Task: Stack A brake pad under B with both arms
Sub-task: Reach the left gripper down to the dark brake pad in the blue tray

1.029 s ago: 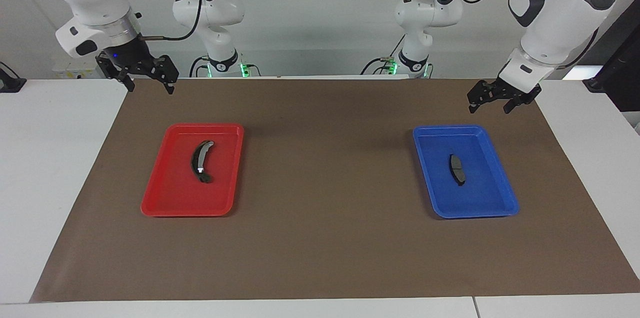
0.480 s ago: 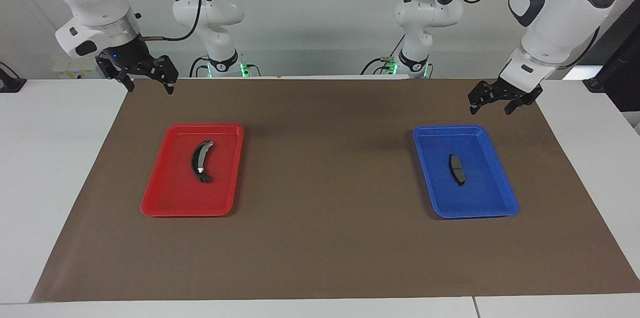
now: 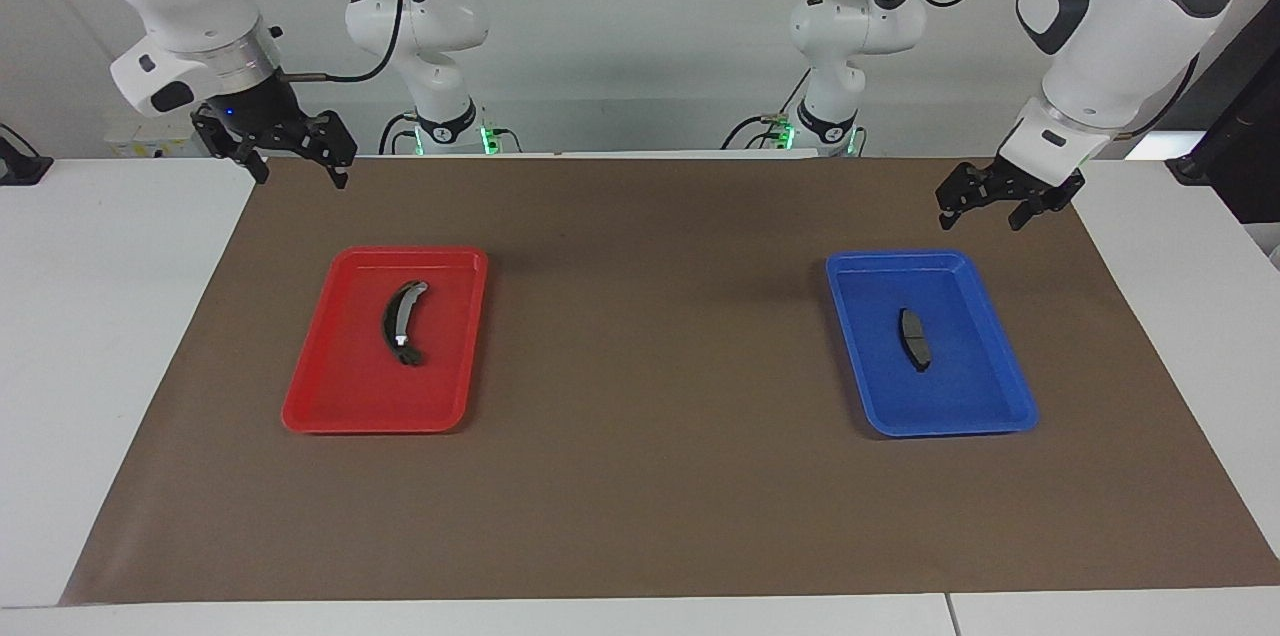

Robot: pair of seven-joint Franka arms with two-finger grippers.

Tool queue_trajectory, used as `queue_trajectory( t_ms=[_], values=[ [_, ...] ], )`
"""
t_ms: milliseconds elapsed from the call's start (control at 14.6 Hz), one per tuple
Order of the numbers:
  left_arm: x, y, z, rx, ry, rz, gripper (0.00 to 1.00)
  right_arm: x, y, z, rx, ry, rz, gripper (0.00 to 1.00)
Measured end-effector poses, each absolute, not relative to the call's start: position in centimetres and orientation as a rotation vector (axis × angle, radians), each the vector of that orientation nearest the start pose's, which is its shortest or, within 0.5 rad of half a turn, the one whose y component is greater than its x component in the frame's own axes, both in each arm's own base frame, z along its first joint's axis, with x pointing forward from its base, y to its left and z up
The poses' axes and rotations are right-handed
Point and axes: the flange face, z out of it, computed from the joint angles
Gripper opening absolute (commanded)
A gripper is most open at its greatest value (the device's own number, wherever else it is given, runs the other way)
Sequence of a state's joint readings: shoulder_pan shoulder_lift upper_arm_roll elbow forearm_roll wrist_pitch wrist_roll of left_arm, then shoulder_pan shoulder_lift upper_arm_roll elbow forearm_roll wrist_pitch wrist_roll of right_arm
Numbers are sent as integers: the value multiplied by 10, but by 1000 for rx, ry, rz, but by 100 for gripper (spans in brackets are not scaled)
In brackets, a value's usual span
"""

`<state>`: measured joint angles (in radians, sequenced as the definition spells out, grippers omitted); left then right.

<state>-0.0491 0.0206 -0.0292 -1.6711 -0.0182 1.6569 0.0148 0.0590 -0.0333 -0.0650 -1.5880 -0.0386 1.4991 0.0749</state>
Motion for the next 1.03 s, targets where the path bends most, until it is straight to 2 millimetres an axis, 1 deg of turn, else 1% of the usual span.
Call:
queue_trajectory(
  t_ms=[69,137,411,549,823,891,1029],
  values=[
    [562,-46,566,-3156,143,26,99,536,-8,628,-3176,131,88,99],
    [561,-46,555,-3156,142,-4,99,536,-8,628,-3176,132,90,99],
    [555,-44,498,-3156,135,-48,98,536,-9,626,-3176,134,94,99],
    [555,-43,463,-3155,131,-69,98,536,-9,626,-3176,134,94,99],
    [559,-36,384,-3156,103,-69,98,536,-10,626,-3176,135,95,99],
    [562,-33,368,-3157,91,-57,98,536,-10,626,-3176,135,95,99],
    [566,-31,346,-3158,61,-56,98,536,-10,626,-3175,137,95,99]
  ],
)
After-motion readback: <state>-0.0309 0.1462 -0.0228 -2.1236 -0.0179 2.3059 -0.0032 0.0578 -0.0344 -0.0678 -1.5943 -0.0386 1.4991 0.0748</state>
